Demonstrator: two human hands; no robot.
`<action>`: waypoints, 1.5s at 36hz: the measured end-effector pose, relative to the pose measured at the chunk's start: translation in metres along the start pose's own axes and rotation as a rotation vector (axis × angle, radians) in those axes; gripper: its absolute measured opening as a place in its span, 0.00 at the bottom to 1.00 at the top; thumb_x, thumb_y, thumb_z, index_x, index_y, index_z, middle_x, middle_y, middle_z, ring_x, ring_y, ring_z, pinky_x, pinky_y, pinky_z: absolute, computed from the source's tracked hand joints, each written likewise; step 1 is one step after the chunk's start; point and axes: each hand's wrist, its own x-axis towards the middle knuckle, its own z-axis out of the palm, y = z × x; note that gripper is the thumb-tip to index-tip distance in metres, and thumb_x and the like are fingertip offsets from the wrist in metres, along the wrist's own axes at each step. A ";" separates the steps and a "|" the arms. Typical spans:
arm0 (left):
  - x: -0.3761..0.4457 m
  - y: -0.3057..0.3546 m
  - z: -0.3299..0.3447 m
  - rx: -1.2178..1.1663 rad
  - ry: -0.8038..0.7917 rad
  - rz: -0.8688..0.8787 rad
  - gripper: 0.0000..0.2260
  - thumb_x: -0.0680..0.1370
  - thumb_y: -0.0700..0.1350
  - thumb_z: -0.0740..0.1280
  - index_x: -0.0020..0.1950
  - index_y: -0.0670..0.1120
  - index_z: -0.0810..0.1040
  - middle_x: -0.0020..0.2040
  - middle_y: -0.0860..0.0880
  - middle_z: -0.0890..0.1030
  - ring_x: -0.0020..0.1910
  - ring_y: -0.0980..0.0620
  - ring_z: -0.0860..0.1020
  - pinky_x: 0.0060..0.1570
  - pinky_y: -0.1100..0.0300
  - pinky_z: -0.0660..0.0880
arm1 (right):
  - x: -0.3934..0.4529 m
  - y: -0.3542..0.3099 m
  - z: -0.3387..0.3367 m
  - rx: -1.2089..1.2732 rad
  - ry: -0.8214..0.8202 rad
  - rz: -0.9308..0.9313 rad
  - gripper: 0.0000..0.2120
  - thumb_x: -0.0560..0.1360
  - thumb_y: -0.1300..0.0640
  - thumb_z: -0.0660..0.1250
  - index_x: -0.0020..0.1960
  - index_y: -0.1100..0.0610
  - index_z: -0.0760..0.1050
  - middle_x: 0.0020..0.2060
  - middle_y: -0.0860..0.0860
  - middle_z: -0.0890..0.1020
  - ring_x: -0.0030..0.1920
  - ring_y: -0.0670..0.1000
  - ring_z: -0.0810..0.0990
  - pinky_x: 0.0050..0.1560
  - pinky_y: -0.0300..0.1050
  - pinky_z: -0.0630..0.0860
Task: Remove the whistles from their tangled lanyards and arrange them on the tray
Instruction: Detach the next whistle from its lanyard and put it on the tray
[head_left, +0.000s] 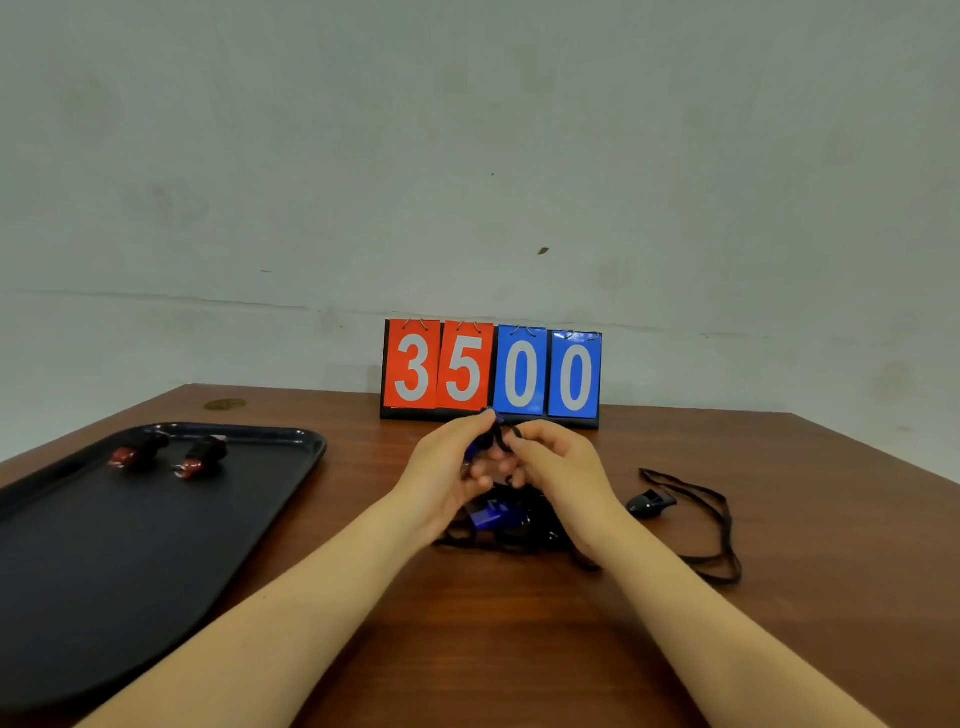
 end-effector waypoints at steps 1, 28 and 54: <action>0.000 0.000 0.001 0.012 0.019 0.002 0.11 0.79 0.48 0.66 0.54 0.42 0.80 0.36 0.47 0.80 0.32 0.54 0.76 0.29 0.66 0.73 | 0.000 -0.001 0.000 0.051 0.003 0.013 0.06 0.78 0.60 0.64 0.48 0.59 0.80 0.37 0.52 0.82 0.40 0.50 0.79 0.46 0.43 0.76; -0.003 0.002 0.003 -0.579 -0.128 -0.323 0.17 0.75 0.52 0.66 0.58 0.43 0.75 0.26 0.52 0.62 0.19 0.58 0.60 0.16 0.69 0.57 | -0.001 -0.006 0.002 0.902 -0.064 0.337 0.10 0.73 0.60 0.66 0.51 0.63 0.77 0.38 0.53 0.79 0.33 0.45 0.73 0.27 0.33 0.69; -0.006 0.004 0.000 -0.487 -0.152 -0.277 0.17 0.76 0.44 0.64 0.63 0.41 0.72 0.31 0.51 0.64 0.21 0.58 0.61 0.17 0.71 0.59 | 0.000 0.004 0.002 -0.381 0.053 -0.178 0.04 0.79 0.57 0.63 0.46 0.49 0.73 0.41 0.48 0.79 0.42 0.45 0.77 0.44 0.35 0.74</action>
